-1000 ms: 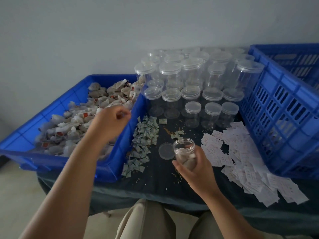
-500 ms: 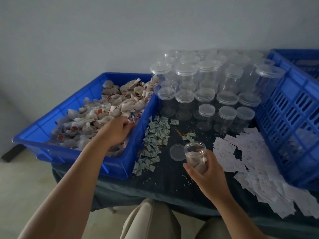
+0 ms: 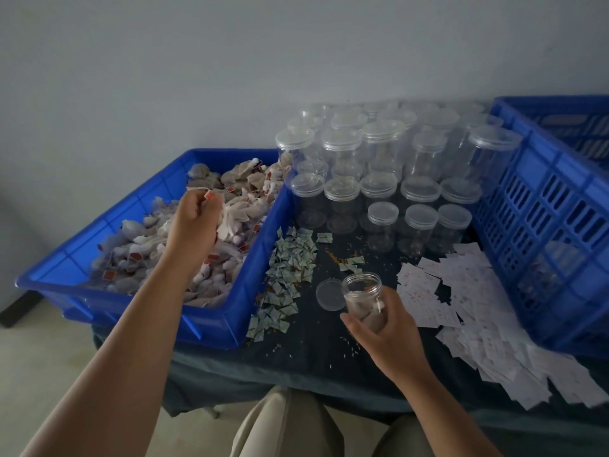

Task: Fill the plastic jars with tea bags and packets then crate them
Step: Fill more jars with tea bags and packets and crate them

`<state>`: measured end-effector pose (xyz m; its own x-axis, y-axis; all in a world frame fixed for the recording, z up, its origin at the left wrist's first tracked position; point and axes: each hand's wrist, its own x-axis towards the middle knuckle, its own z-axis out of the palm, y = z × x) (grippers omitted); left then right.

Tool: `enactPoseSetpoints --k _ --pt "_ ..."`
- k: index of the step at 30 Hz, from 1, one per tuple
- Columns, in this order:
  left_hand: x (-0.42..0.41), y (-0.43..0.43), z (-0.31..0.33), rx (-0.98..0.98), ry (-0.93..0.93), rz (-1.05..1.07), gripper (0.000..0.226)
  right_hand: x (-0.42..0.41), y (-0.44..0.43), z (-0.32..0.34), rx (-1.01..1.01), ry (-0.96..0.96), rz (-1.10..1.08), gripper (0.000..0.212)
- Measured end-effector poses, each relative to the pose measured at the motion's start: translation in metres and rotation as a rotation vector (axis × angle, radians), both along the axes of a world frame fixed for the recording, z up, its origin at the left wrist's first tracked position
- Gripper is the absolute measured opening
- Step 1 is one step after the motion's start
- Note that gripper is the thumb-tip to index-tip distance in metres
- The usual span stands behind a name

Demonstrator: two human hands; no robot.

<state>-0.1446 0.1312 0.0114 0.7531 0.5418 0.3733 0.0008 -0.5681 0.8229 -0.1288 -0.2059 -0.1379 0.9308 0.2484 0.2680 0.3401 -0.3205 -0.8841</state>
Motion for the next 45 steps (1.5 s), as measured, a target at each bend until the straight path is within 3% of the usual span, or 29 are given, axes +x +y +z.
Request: enactPoseSetpoints --k 5,10,16,23,26,29,34,41,45 --pt "-0.001 -0.035 0.045 -0.035 -0.032 -0.126 0.025 0.001 0.000 0.001 -0.003 0.019 0.008 0.053" --pt "-0.003 -0.069 0.071 0.263 0.127 -0.234 0.017 0.001 0.000 0.002 0.000 0.021 0.000 0.051" --pt "0.000 -0.120 0.060 0.163 0.201 -0.515 0.016 0.001 0.000 0.001 -0.001 0.004 0.014 0.049" --pt "0.006 -0.135 0.023 0.371 0.653 -0.833 0.012 0.002 -0.001 -0.001 -0.024 0.009 0.032 0.057" --pt "0.009 -0.143 0.013 0.377 0.578 -0.777 0.015 0.001 0.000 -0.002 -0.057 -0.018 0.050 0.059" --pt "0.009 -0.149 0.009 0.218 0.461 -0.745 0.019 0.000 0.000 0.001 -0.024 0.005 0.040 0.056" --pt "0.006 -0.151 0.005 0.241 0.491 -0.739 0.031 -0.001 -0.003 0.007 0.124 0.028 0.013 0.052" --pt "0.007 -0.136 0.006 0.011 0.375 -0.614 0.029 -0.003 -0.002 0.008 0.162 0.031 0.024 0.046" --pt "0.005 -0.135 0.005 0.168 0.433 -0.694 0.040 -0.003 -0.002 0.008 0.172 0.014 0.030 0.046"
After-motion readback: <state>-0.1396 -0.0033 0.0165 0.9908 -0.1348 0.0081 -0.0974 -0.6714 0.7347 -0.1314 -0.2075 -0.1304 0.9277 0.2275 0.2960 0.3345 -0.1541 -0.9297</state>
